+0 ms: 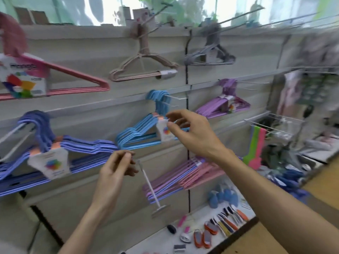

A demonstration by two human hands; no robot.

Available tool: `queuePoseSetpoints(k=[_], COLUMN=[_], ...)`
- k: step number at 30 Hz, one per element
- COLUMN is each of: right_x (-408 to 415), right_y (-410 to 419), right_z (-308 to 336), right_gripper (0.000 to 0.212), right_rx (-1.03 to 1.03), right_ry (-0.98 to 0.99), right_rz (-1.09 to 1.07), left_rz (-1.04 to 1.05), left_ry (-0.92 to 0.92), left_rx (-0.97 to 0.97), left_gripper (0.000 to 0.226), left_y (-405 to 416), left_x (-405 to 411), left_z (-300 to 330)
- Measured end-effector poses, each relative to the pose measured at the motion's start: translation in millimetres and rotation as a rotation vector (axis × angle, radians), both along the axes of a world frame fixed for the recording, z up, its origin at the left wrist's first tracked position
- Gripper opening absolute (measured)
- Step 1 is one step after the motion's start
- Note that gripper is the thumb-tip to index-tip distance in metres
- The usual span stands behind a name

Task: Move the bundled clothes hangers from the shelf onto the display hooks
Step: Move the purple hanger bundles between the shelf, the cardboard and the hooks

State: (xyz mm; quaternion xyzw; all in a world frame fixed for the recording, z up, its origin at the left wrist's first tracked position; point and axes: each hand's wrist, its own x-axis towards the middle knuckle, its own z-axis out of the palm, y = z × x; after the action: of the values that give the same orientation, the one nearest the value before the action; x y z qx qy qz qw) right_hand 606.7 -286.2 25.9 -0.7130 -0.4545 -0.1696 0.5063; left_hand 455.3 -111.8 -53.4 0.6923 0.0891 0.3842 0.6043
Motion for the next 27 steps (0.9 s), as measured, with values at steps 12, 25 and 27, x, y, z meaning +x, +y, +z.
queuePoseSetpoints(k=[12, 25, 27], right_x=[45, 103, 122], right_y=[-251, -423, -443], right_z=[-1, -16, -18], right_gripper=[0.019, 0.016, 0.016], right_rx=[-0.02, -0.013, -0.022], right_ry=[-0.012, 0.083, 0.084], right_rz=[-0.425, -0.751, -0.795], left_rz=[-0.499, -0.815, -0.847], left_ry=[0.098, 0.102, 0.107], left_rx=[0.236, 0.426, 0.433], left_gripper=[0.022, 0.024, 0.024], left_y=[-213, -361, -380], left_x=[110, 229, 255], left_z=[-3, -10, -11])
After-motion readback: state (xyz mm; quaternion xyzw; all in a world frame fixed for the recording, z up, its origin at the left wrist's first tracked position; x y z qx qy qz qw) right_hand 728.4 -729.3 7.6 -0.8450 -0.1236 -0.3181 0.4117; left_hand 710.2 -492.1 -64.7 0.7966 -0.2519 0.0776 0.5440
